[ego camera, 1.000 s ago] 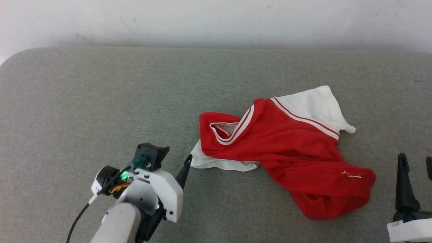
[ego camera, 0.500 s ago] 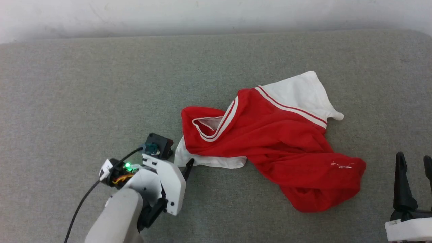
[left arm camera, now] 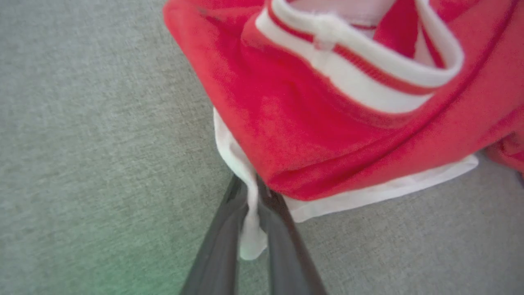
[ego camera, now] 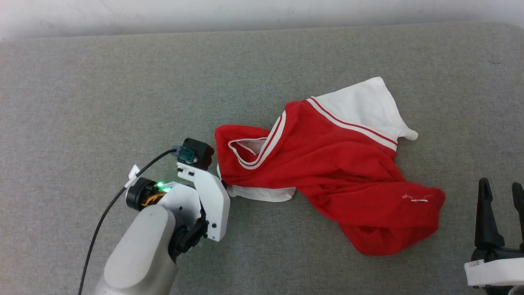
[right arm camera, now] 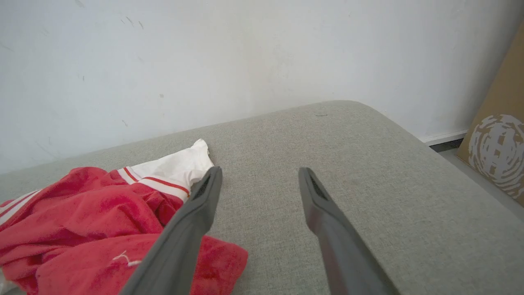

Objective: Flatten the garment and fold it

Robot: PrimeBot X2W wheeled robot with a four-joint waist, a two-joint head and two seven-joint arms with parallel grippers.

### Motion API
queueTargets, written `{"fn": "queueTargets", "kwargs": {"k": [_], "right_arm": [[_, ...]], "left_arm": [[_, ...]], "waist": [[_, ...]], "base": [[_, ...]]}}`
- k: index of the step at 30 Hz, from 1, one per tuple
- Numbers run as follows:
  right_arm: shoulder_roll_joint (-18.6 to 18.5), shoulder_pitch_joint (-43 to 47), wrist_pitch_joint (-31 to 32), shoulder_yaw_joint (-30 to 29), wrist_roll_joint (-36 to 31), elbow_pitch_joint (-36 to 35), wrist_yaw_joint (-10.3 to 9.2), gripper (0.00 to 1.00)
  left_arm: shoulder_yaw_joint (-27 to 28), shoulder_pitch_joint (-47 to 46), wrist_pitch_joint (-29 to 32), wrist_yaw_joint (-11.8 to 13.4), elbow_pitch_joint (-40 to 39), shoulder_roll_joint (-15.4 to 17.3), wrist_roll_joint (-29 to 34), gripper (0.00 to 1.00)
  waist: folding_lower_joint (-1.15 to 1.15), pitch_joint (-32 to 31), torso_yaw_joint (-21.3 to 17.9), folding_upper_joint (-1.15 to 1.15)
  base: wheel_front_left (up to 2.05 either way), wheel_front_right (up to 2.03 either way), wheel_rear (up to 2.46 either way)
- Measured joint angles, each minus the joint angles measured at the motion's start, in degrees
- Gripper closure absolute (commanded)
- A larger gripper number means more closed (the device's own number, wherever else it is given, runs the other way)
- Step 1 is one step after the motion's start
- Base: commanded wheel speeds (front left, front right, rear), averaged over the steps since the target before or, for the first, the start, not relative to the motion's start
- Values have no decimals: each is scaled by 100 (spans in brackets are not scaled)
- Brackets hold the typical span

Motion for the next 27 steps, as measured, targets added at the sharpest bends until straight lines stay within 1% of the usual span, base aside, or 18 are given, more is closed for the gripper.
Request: {"fn": "queueTargets", "kwargs": {"k": [4, 6, 11, 16, 24, 27], "right_arm": [[0, -18, -9, -18, 0, 56, 0, 0], [0, -18, -9, -30, -1, 80, 0, 0], [1, -18, 8, -1, -1, 118, 0, 0], [0, -15, 54, -10, -3, 121, 0, 0], [0, 23, 137, -94, -31, 88, 0, 0], [0, 55, 211, -110, -55, 67, 0, 0]], "left_arm": [[16, 69, 67, -5, -133, -1, -160, 100], [86, 202, -114, 43, -253, -21, -182, 100], [365, 685, -743, 364, -672, -153, -301, 100], [891, 1275, -1163, 724, -1391, -174, -575, 100], [1933, 2885, -1255, 1257, -2257, 322, -946, 100], [2182, 3282, -1284, 1391, -2490, 339, -1050, 100]], "waist": [[1, -36, 46, 0], [1, -70, 77, 0], [1, -195, 162, 0], [1, -351, 231, 0], [0, -481, 336, 0], [0, -488, 390, 0]], "base": [[0, 0, 0], [0, 0, 0], [0, 0, 0], [0, 0, 0], [0, 0, 0], [0, 0, 0]]}}
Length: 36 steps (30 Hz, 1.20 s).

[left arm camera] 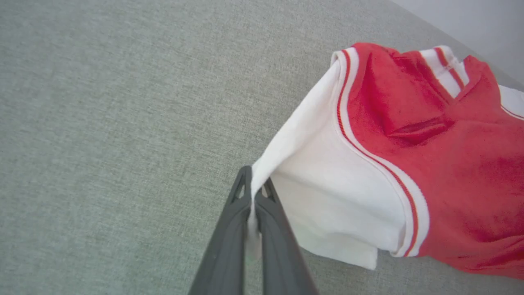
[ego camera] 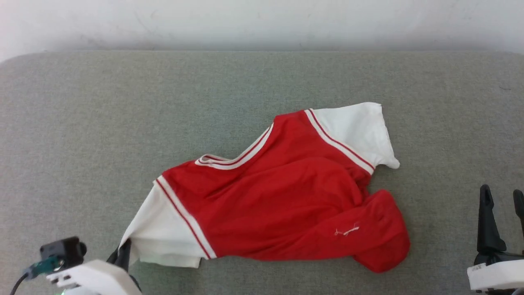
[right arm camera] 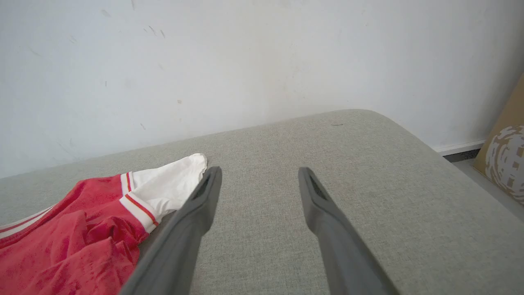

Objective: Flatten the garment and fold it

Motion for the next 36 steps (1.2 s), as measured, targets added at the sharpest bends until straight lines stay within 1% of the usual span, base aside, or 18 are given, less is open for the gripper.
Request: {"fn": "queueTargets", "kwargs": {"k": [3, 6, 10, 13, 17, 18, 20, 24, 27, 29, 34, 36], "right_arm": [[0, -1, 93, 42, -59, -42, 0, 0], [1, -66, 333, 208, -210, -120, 0, 0], [3, -628, 937, 399, -525, -338, 0, 0], [4, -1395, 1689, 605, -869, -421, 0, 0], [4, -2541, 2904, 772, -1234, -297, 0, 0], [12, -2812, 3211, 773, -1256, -196, 1, 0], [-31, -3273, 3919, 920, -1706, 25, 1, 0], [-16, -3958, 5156, 861, -1868, 658, 1, 0], [-11, -4198, 5807, 714, -1936, 1050, 2, 0], [-10, -4284, 6001, 579, -2051, 1210, 2, 0], [-16, -4357, 6050, 286, -2408, 1508, 2, 0], [-15, -4372, 6036, 186, -2437, 1602, 2, 0]], "left_arm": [[87, 184, -51, 34, -177, -10, -48, 100], [60, 197, -110, 47, -334, -46, -48, 100], [-76, 123, -179, 29, -447, -108, -46, 100], [-197, -48, -192, -34, -483, -116, -36, 100], [-316, -276, -211, -133, -522, -114, -27, 100], [-349, -323, -240, -142, -532, -118, -26, 100], [-420, -410, -250, -201, -549, -123, -7, 100], [-535, -589, -349, -280, -614, -146, 55, 100], [-639, -673, -381, -296, -664, -147, 142, 100], [-714, -694, -397, -332, -682, -165, 160, 100], [-858, -792, -438, -388, -686, -224, 160, 100], [-892, -842, -443, -428, -671, -232, 160, 100]], "waist": [[0, 10, 62, 0], [0, 33, 120, 0], [0, 127, 164, 0], [1, 244, 187, 0], [1, 448, 232, 0], [1, 501, 247, 0], [1, 611, 287, 0], [2, 799, 420, 0], [2, 905, 564, 0], [2, 976, 662, 0], [1, 1186, 877, 0], [1, 1280, 948, 0]], "base": [[0, 0, 0], [0, 0, 0], [0, 0, 0], [0, 0, 0], [0, 0, 0], [0, 0, 0], [0, 0, 0], [0, 0, 0], [0, 0, 0], [0, 0, 0], [0, 0, 0], [0, 0, 0]]}}
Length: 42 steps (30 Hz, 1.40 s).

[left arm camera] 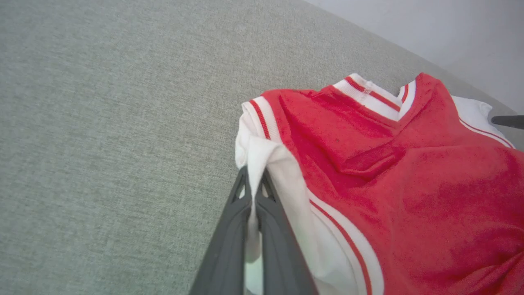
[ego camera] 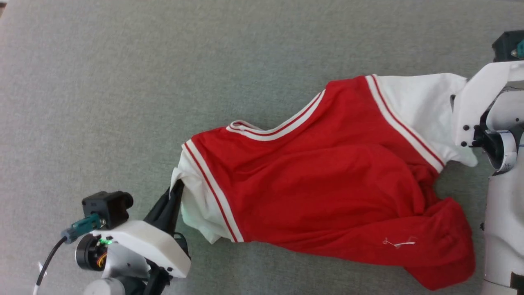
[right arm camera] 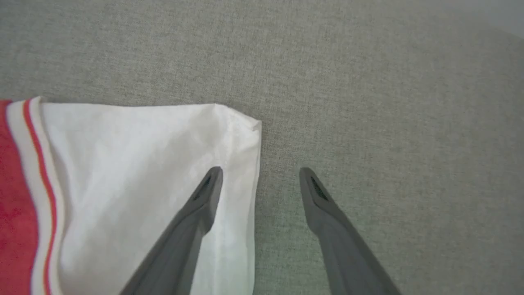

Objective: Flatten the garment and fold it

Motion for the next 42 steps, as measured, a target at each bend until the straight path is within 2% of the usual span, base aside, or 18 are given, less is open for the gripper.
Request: {"fn": "queueTargets", "kwargs": {"k": [6, 8, 9, 17, 27, 33, 38, 42], "right_arm": [[1, -127, -86, -136, -75, 158, -1, 0], [0, -221, -55, -192, -57, 193, -1, 75], [0, -265, -44, -218, -38, 199, -1, 100], [22, -292, -282, -123, 97, 291, 0, 100], [23, -258, -1471, 218, 1113, 133, -1, 100], [31, -324, -2064, 402, 1650, 140, -1, 100], [20, -679, -2460, 515, 1737, 333, -1, 100], [23, -1106, -2535, 768, 1705, 595, -1, 100]], "left_arm": [[-43, -83, -51, -11, 76, -13, -2, 100], [-51, -131, -52, -52, 109, -13, -2, 100], [-52, -165, -53, -53, 120, -13, -2, 100], [-10, -209, -120, -52, 204, -9, -3, 100], [268, -679, -341, 122, 203, 176, 219, 100], [181, -1628, -177, 87, 308, 450, 502, 100], [14, -2769, 103, -55, 669, 624, 713, 100], [-125, -3627, 260, -186, 1143, 667, 789, 100]], "waist": [[-1, 263, 159, 0], [-1, 325, 198, 0], [-1, 347, 213, 0], [0, 203, 178, 0], [-1, -455, -74, 0], [-2, -930, -302, 0], [-2, -1321, -510, 0], [-2, -1599, -695, 0]], "base": [[0, 0, 0], [0, 0, 0], [0, 0, 0], [0, 0, 0], [0, 0, 0], [0, 0, 0], [0, 0, 0], [0, 0, 0]]}}
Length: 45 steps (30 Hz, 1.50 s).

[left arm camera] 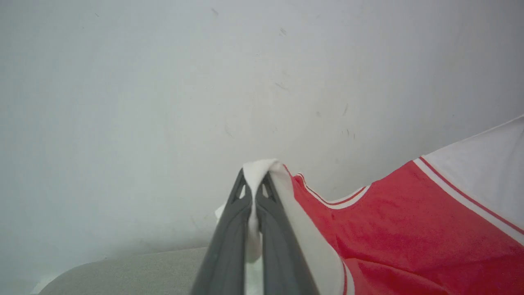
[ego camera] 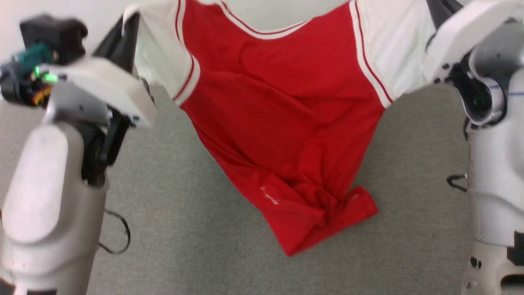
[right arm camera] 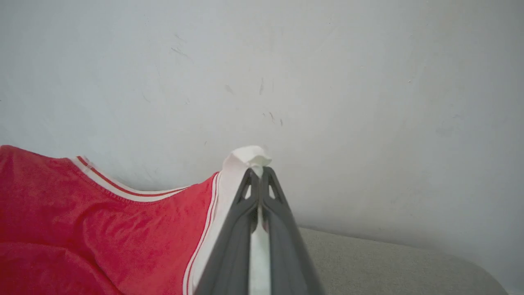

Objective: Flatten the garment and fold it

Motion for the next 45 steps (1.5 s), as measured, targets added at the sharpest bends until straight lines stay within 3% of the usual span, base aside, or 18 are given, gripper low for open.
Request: {"fn": "queueTargets", "kwargs": {"k": [6, 15, 25, 30, 36, 45], "right_arm": [[-1, -786, -45, 290, -205, 489, 0, 100], [-3, -1931, -211, 575, -417, 1413, 0, 100], [-9, -3006, -449, 679, -768, 2153, 0, 100], [-11, -3546, -633, 523, -1139, 2216, 0, 100], [-8, -4153, -951, 277, -1813, 2097, 0, 100], [-8, -4899, -1379, -25, -2799, 2048, 0, 100]], "left_arm": [[-141, -1190, 191, -124, 879, 21, 170, 100], [-287, -2467, 302, -320, 2097, 310, 485, 100], [-311, -3761, 63, -430, 2758, 424, 588, 100], [-248, -4387, -366, -479, 2893, 433, 599, 100], [-136, -4982, -1295, -628, 2992, 426, 523, 100], [-76, -5439, -2273, -821, 3376, 412, 208, 100]], "waist": [[1, -260, -327, 0], [0, -398, -717, 0], [2, 73, -886, 0], [3, 544, -916, 0], [3, 1218, -902, 0], [3, 2174, -742, 0]], "base": [[0, 0, 0], [0, 0, 0], [0, 0, 0], [0, 0, 0], [0, 0, 0], [0, 0, 0]]}}
